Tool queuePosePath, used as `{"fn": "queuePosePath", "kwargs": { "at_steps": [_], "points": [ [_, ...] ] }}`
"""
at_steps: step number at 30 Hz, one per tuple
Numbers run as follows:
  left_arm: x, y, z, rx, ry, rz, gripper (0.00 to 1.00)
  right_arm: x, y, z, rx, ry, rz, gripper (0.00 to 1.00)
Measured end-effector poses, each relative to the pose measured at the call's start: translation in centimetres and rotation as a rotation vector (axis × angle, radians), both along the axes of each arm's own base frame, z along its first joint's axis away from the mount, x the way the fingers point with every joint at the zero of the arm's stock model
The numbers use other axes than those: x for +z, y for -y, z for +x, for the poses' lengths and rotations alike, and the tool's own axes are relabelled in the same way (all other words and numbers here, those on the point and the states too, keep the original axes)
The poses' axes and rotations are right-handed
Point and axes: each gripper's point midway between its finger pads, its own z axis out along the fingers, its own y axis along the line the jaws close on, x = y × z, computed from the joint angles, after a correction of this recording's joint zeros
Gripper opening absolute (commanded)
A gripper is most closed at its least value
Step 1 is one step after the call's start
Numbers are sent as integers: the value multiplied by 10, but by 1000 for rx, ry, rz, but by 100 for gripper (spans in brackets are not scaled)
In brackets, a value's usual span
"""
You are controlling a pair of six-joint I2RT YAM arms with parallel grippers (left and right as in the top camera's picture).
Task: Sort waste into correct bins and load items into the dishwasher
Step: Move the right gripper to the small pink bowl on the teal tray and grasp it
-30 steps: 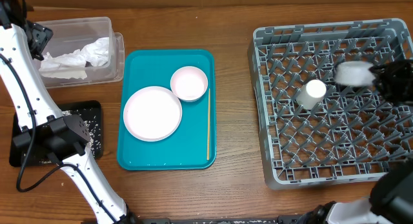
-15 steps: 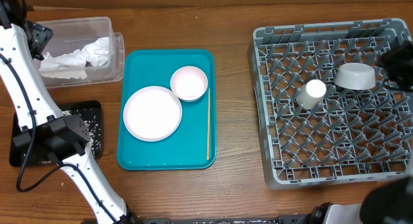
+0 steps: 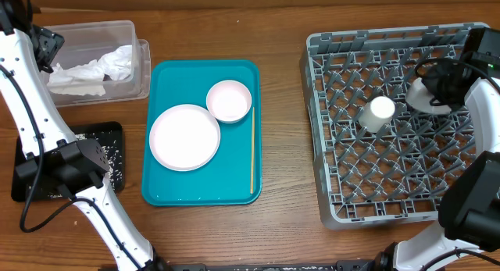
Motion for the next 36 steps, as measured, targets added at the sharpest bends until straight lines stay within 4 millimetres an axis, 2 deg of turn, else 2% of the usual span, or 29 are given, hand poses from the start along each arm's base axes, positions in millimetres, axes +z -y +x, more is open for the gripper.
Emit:
{"fn": "queuePosePath", "kwargs": {
  "at_steps": [3, 5, 8, 10, 14, 16, 17, 18, 20, 22, 23, 24, 28, 30, 32, 33, 34, 36],
  "points": [
    [0, 0, 0, 0, 0, 0, 100, 2, 4, -13, -22, -63, -16, 4],
    [0, 0, 0, 0, 0, 0, 100, 12, 5, -17, -28, -82, -24, 4],
    [0, 0, 0, 0, 0, 0, 100, 38, 4, -23, -60, -103, -9, 4],
    [0, 0, 0, 0, 0, 0, 100, 56, 0, -20, -63, -79, 11, 4],
    [0, 0, 0, 0, 0, 0, 100, 96, -34, 0, 78, 47, 107, 8],
    [0, 0, 0, 0, 0, 0, 100, 126, -79, 12, 249, 148, 175, 17],
    [0, 0, 0, 0, 0, 0, 100, 139, -103, 16, 332, 191, 202, 31],
    [0, 0, 0, 0, 0, 0, 100, 155, -133, 21, 426, 242, 223, 58],
    [0, 0, 0, 0, 0, 0, 100, 175, -185, 22, 582, 303, 239, 95],
    [0, 0, 0, 0, 0, 0, 100, 188, -248, 18, 752, 342, 237, 99],
    [0, 0, 0, 0, 0, 0, 100, 189, -271, 14, 808, 346, 230, 100],
    [0, 0, 0, 0, 0, 0, 100, 188, -301, 9, 879, 344, 212, 100],
    [0, 0, 0, 0, 0, 0, 100, 165, -390, 0, 1047, 327, 95, 100],
    [0, 0, 0, 0, 0, 0, 100, 146, -418, 1, 1090, 310, 36, 100],
    [0, 0, 0, 0, 0, 0, 100, 112, -446, 4, 1135, 269, -53, 100],
    [0, 0, 0, 0, 0, 0, 100, 93, -457, 6, 1152, 240, -97, 97],
    [0, 0, 0, 0, 0, 0, 100, 62, -469, 7, 1177, 190, -152, 94],
    [0, 0, 0, 0, 0, 0, 100, 17, -481, 8, 1204, 114, -217, 83]
  ]
}}
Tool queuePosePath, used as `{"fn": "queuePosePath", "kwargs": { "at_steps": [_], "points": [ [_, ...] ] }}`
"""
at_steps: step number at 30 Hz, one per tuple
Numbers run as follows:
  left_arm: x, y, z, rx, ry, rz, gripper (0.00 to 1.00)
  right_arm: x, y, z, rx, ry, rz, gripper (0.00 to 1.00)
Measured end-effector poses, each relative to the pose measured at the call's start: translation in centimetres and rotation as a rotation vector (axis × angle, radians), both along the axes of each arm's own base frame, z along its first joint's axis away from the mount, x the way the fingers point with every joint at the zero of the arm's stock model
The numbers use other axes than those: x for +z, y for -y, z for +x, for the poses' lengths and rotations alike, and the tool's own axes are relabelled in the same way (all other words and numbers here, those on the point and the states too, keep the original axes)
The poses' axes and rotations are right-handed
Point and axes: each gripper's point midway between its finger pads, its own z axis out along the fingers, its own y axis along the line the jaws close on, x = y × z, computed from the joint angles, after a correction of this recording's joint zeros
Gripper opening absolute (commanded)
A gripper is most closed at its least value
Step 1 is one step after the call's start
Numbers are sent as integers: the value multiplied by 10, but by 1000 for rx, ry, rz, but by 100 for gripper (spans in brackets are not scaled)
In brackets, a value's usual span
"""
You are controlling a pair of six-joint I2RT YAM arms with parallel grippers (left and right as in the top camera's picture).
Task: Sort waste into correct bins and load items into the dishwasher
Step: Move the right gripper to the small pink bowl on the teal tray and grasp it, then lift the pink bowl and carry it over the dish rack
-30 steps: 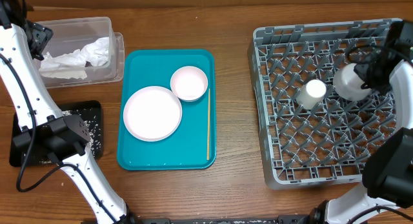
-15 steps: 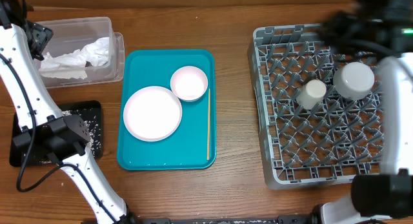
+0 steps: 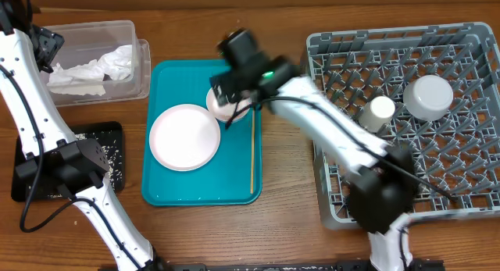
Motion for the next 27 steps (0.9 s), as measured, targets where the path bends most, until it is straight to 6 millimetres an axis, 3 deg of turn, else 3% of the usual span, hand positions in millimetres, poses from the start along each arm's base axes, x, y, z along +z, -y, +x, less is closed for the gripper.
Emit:
{"fn": "queuePosePath", "kwargs": {
  "at_steps": [2, 6, 9, 20, 27],
  "points": [
    [0, 0, 0, 0, 0, 0, 100, -31, -7, -2, 16, -23, -57, 74],
    [0, 0, 0, 0, 0, 0, 100, -64, -16, -12, 54, -47, -129, 72],
    [0, 0, 0, 0, 0, 0, 100, -67, -26, -20, 82, -45, -136, 65],
    [0, 0, 0, 0, 0, 0, 100, -65, -57, -33, 151, -73, -33, 58],
    [0, 0, 0, 0, 0, 0, 100, -81, -58, -36, 154, -108, -39, 39]
  ]
}}
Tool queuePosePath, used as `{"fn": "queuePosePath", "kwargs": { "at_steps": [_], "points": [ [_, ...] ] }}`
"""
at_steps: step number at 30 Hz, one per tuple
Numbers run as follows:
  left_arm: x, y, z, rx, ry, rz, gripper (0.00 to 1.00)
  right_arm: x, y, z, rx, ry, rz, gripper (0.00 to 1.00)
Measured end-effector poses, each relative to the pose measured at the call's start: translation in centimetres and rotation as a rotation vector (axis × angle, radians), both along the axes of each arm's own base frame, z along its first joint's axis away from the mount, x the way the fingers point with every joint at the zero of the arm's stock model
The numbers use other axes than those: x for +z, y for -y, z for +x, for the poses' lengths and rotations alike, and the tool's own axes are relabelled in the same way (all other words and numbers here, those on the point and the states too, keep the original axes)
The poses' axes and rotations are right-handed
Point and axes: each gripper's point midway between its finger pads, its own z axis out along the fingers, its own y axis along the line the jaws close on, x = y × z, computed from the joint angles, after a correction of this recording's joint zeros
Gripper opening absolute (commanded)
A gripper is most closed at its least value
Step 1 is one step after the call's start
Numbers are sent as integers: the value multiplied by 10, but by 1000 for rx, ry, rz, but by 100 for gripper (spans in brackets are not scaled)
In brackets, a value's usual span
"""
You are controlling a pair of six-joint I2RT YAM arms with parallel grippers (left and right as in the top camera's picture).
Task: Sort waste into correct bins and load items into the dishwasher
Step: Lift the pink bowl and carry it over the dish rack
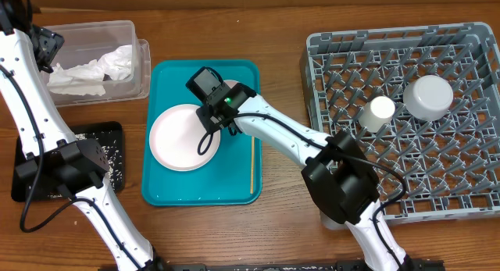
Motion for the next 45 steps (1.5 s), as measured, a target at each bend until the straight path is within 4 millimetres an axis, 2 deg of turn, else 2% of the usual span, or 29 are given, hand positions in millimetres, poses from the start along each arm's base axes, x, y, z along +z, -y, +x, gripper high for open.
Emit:
{"fn": "queuePosePath", "kwargs": {
  "at_steps": [3, 9, 16, 19, 23, 26, 29, 30, 31, 33, 34, 35, 37, 40, 45],
  "points": [
    [0, 0, 0, 0, 0, 0, 100, -5, 1, 1, -11, -3, -4, 31],
    [0, 0, 0, 0, 0, 0, 100, -5, 3, 1, -16, 2, -15, 5],
    [0, 0, 0, 0, 0, 0, 100, 4, 4, 3, -38, 3, -21, 4],
    [0, 0, 0, 0, 0, 0, 100, 20, 3, 7, -57, 4, -8, 4],
    [0, 0, 0, 0, 0, 0, 100, 59, 9, 14, -82, 19, 18, 4],
    [0, 0, 0, 0, 0, 0, 100, 112, 27, 23, -125, 52, 63, 4],
    [0, 0, 0, 0, 0, 0, 100, 174, 69, 29, -202, 94, 106, 4],
    [0, 0, 0, 0, 0, 0, 100, 198, 94, 31, -249, 111, 123, 4],
    [0, 0, 0, 0, 0, 0, 100, 213, 115, 30, -290, 117, 127, 4],
    [0, 0, 0, 0, 0, 0, 100, 245, 176, 27, -419, 126, 131, 4],
    [0, 0, 0, 0, 0, 0, 100, 252, 196, 26, -466, 126, 131, 4],
    [0, 0, 0, 0, 0, 0, 100, 263, 233, 22, -559, 124, 129, 4],
    [0, 0, 0, 0, 0, 0, 100, 270, 291, 12, -713, 97, 109, 4],
    [0, 0, 0, 0, 0, 0, 100, 262, 345, -2, -861, 20, 76, 4],
    [0, 0, 0, 0, 0, 0, 100, 246, 389, -17, -988, -83, 61, 4]
  ]
}}
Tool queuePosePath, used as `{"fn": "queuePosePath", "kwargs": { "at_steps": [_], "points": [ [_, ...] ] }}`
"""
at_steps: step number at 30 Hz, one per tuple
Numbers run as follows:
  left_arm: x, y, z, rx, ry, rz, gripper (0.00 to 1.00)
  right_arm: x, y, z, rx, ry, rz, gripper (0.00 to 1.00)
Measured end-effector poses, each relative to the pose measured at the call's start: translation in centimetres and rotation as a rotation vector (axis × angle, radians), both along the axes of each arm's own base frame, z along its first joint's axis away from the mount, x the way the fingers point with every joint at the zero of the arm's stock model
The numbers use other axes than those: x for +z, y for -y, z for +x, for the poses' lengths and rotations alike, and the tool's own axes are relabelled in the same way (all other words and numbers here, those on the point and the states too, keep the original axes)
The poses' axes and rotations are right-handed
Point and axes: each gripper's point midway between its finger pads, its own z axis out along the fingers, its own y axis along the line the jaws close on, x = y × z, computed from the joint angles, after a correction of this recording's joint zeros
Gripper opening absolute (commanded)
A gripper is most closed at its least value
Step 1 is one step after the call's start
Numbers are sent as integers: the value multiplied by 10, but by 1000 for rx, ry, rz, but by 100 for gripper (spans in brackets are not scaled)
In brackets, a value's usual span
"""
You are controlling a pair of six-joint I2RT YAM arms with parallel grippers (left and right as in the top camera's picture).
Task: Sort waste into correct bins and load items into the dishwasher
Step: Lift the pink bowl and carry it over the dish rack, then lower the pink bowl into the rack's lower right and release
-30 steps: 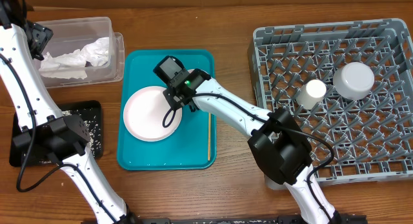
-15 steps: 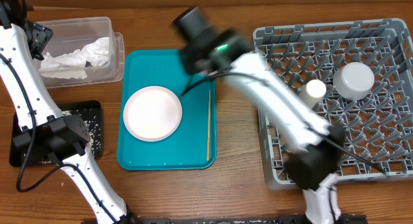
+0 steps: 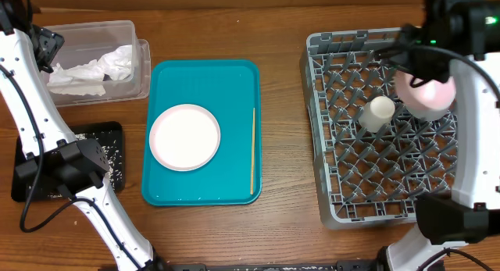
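Note:
My right gripper (image 3: pixel 412 71) is over the back right of the grey dishwasher rack (image 3: pixel 328 130), shut on a small white bowl (image 3: pixel 428 88). That bowl hangs just above a larger bowl (image 3: pixel 431 108) lying upside down in the rack. A white cup (image 3: pixel 377 113) lies on its side in the rack, left of the bowls. On the teal tray (image 3: pixel 234 91) remain a white plate (image 3: pixel 184 137) and a wooden chopstick (image 3: pixel 251 150). My left arm (image 3: pixel 31 107) stands along the left edge, and its gripper is out of view.
A clear plastic bin (image 3: pixel 137 68) holding crumpled white paper (image 3: pixel 94 64) stands at the back left. A black bin (image 3: pixel 105 142) speckled with crumbs sits in front of it, partly behind the left arm.
My right gripper was down on the small bowl on the teal tray. Now it is across the table over the rack's back right with that bowl, and the tray's back right corner is bare.
At first my right gripper was over the rack at the larger bowl, and the small bowl and plate sat on the tray. Then the arm was over the tray at the small bowl, then lower on it. Now the small bowl is held over the rack.

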Motion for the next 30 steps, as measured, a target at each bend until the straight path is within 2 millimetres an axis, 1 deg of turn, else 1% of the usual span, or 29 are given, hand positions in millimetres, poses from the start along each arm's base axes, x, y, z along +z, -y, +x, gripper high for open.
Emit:
{"fn": "queuePosePath", "kwargs": {
  "at_steps": [4, 5, 7, 9, 13, 16, 18, 20, 23, 24, 26, 28, 30],
  "points": [
    [0, 0, 0, 0, 0, 0, 100, -21, 21, -7, -66, -72, 26, 4],
    [0, 0, 0, 0, 0, 0, 100, -25, 23, -9, -74, -87, 28, 4],
    [0, 0, 0, 0, 0, 0, 100, -37, 28, -19, -94, -134, 37, 4],
    [0, 0, 0, 0, 0, 0, 100, -43, 31, -28, -110, -145, 38, 4],
    [0, 0, 0, 0, 0, 0, 100, -35, 41, -35, -143, -35, 49, 4],
    [0, 0, 0, 0, 0, 0, 100, -27, 51, -40, -178, 52, 103, 4],
    [0, 0, 0, 0, 0, 0, 100, -29, 56, -40, -200, 88, 162, 4],
    [0, 0, 0, 0, 0, 0, 100, -39, 61, -33, -194, 117, 236, 4],
    [0, 0, 0, 0, 0, 0, 100, -64, 61, -24, -151, 129, 374, 4],
    [0, 0, 0, 0, 0, 0, 100, -72, 59, -24, -135, 131, 431, 4],
    [0, 0, 0, 0, 0, 0, 100, -83, 58, -25, -107, 143, 529, 4],
    [0, 0, 0, 0, 0, 0, 100, -88, 62, -28, -87, 183, 631, 4],
    [0, 0, 0, 0, 0, 0, 100, -87, 65, -33, -72, 222, 711, 4]
  ]
}}
